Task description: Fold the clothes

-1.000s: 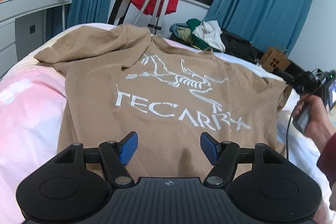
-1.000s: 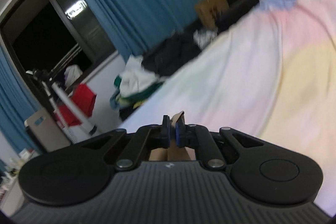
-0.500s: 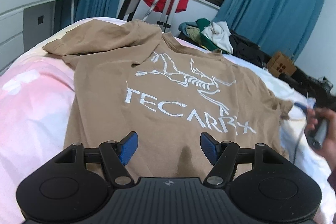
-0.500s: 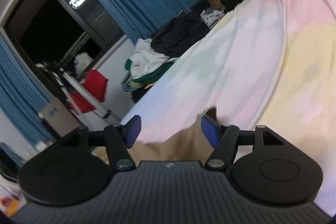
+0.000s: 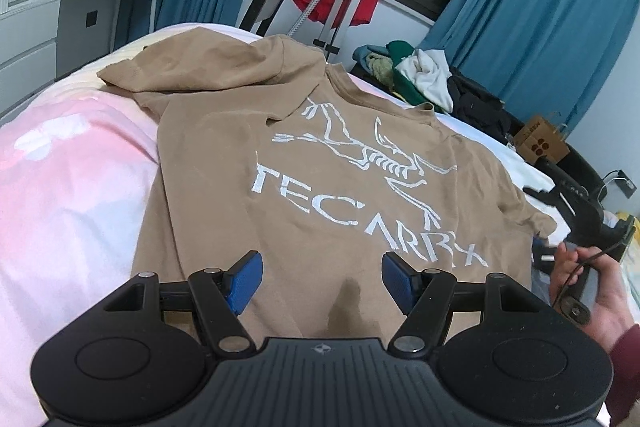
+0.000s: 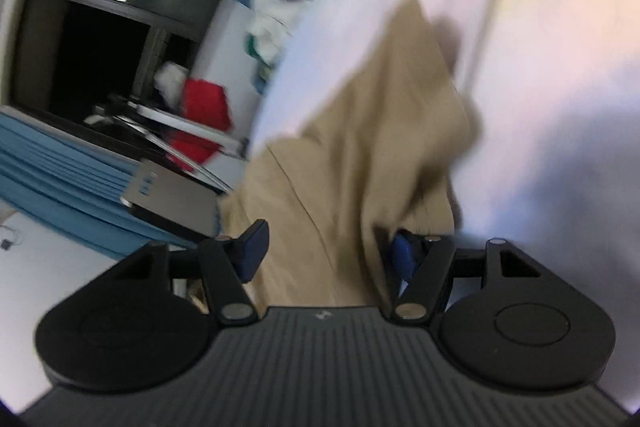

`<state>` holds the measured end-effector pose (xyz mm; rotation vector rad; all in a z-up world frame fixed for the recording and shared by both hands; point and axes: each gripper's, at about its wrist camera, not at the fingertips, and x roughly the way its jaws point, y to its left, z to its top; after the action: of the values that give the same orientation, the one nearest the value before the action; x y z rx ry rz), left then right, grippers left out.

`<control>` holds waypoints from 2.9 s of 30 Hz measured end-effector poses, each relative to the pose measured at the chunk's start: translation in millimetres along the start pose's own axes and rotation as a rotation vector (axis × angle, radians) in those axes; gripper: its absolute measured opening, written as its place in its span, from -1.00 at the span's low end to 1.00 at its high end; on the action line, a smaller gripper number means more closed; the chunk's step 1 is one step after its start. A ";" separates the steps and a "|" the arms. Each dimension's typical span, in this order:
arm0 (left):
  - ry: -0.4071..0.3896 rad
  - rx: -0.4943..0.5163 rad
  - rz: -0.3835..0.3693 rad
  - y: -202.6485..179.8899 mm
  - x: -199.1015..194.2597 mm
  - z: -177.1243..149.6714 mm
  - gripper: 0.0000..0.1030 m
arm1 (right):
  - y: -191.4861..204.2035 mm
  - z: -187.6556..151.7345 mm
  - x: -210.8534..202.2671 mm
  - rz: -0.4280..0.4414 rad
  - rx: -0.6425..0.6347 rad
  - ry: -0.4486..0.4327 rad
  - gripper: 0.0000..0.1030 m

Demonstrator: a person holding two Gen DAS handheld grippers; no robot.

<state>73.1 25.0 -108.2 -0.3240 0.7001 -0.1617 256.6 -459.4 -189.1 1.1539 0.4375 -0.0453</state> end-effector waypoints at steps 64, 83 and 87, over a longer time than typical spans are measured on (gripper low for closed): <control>-0.220 0.027 0.234 31.2 -13.9 30.2 0.34 | 172.7 -67.8 29.1 -0.222 -0.913 -0.403 -0.77; -0.204 0.090 0.222 44.8 -1.9 35.6 0.34 | 199.9 -184.9 25.9 -0.009 -0.935 0.142 0.28; -0.195 0.055 0.194 46.2 -8.0 35.1 0.34 | 199.3 -174.4 -49.8 0.039 -0.841 0.123 0.28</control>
<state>91.7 78.8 -94.1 -0.2140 0.5293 0.0345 207.9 -230.9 -54.8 0.3364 0.4751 0.2275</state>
